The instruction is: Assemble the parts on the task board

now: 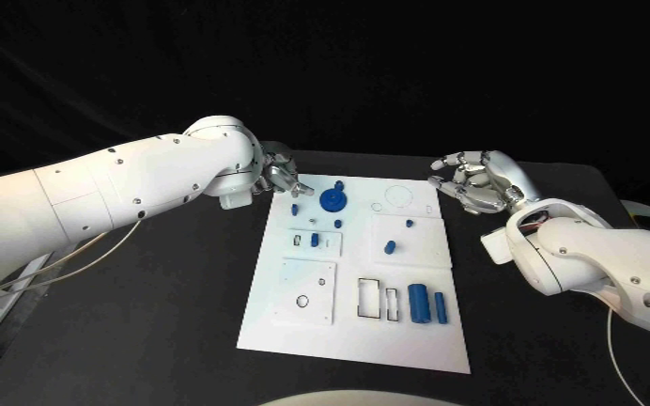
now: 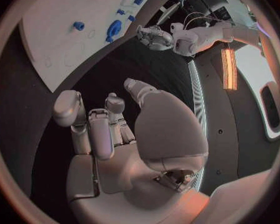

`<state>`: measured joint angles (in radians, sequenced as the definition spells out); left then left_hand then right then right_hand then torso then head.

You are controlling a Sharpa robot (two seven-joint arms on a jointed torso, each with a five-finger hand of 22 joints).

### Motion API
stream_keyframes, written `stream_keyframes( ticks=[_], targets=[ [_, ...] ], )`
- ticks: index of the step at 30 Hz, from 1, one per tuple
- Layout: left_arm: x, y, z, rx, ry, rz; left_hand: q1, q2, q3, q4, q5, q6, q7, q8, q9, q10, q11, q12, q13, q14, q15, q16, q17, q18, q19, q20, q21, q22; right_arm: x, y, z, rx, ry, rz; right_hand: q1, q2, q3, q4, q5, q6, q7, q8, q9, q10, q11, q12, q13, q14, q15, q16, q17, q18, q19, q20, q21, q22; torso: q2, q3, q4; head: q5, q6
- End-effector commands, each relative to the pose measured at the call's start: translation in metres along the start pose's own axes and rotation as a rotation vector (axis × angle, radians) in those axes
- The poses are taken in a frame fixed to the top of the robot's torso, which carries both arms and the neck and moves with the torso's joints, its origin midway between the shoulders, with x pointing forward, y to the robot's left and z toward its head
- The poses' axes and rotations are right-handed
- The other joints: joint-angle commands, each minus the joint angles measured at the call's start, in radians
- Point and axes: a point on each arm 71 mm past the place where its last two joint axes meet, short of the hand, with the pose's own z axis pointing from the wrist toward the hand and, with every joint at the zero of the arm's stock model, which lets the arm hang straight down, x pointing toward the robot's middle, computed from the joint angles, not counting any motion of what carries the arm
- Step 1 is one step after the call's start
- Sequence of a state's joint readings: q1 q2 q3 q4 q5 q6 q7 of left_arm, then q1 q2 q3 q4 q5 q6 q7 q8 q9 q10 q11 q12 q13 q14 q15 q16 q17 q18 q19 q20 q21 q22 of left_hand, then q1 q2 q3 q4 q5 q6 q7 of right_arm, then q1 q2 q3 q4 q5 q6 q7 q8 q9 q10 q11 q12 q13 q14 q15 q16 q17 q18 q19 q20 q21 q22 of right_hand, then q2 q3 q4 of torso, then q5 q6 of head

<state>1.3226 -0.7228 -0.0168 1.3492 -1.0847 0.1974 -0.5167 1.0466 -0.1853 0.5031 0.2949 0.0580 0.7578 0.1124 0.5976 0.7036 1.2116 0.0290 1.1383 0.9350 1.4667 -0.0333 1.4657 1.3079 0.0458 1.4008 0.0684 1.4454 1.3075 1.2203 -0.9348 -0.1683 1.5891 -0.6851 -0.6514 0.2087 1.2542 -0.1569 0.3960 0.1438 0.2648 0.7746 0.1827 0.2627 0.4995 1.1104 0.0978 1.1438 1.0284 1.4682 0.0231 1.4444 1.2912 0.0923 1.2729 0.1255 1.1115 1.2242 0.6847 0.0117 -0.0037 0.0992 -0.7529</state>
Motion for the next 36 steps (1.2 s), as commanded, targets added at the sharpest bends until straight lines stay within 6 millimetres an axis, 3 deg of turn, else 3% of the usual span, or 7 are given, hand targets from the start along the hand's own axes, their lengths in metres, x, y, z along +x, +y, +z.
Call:
stream_keyframes(
  ticks=[1,9,16,36],
  targets=[
    [-0.001,-0.001,0.005,-0.002,0.026,0.047,-0.001,0.007,-0.010,0.000,-0.002,0.008,0.002,-0.004,-0.004,0.000,0.008,0.002,-0.002,0.066,0.006,-0.001,0.144,0.014,0.000,0.006,-0.003,0.000,0.002,0.001,0.000,-0.016,0.010,-0.005,-0.008,0.001,0.000,0.003,0.001,-0.008,-0.001,0.007,-0.001,-0.005,-0.002,-0.001,0.000,0.019,-0.003,-0.007,0.000,0.020,-0.006,0.000,-0.003,0.000,0.002,-0.0009,-0.0013,0.003,-0.001],
    [-0.002,0.004,0.016,-0.045,0.045,0.074,-0.003,0.011,-0.016,0.000,-0.003,0.017,0.001,-0.001,-0.007,0.000,0.007,0.002,-0.002,0.065,0.005,-0.001,0.144,0.014,0.000,0.006,-0.003,0.000,0.002,0.001,0.000,-0.015,0.011,-0.005,-0.008,0.001,0.000,0.003,0.001,-0.008,-0.001,0.007,-0.001,-0.005,-0.002,-0.001,0.000,0.019,-0.003,-0.007,0.000,0.020,-0.006,0.000,-0.003,0.000,0.000,0.0002,-0.0004,0.002,-0.007],
    [-0.003,0.009,0.022,-0.072,0.050,0.090,-0.004,0.012,-0.017,0.000,-0.003,0.019,0.000,0.000,-0.008,-0.002,0.007,0.001,-0.005,0.065,0.005,-0.002,0.143,0.014,-0.001,0.007,-0.004,-0.001,0.002,0.001,0.000,-0.015,0.011,-0.005,-0.008,0.001,0.001,0.004,0.003,-0.008,-0.001,0.008,-0.001,-0.005,-0.002,0.000,-0.001,0.019,-0.003,-0.007,0.000,0.021,-0.007,0.000,-0.006,-0.002,0.000,-0.0010,-0.0001,0.002,-0.008],
    [0.011,0.011,0.033,-0.103,0.125,0.118,-0.003,0.019,-0.019,-0.001,-0.002,0.023,-0.001,0.001,-0.012,-0.008,0.006,-0.002,-0.009,0.063,0.004,-0.007,0.138,0.015,-0.003,0.007,-0.005,-0.004,0.003,0.001,0.000,-0.016,0.011,-0.004,-0.008,0.001,0.001,0.004,0.003,-0.008,-0.001,0.008,-0.001,-0.005,-0.002,0.000,-0.001,0.019,-0.003,-0.007,0.000,0.021,-0.007,0.000,-0.006,-0.002,-0.001,0.0003,-0.0010,0.004,-0.015]
  ],
)
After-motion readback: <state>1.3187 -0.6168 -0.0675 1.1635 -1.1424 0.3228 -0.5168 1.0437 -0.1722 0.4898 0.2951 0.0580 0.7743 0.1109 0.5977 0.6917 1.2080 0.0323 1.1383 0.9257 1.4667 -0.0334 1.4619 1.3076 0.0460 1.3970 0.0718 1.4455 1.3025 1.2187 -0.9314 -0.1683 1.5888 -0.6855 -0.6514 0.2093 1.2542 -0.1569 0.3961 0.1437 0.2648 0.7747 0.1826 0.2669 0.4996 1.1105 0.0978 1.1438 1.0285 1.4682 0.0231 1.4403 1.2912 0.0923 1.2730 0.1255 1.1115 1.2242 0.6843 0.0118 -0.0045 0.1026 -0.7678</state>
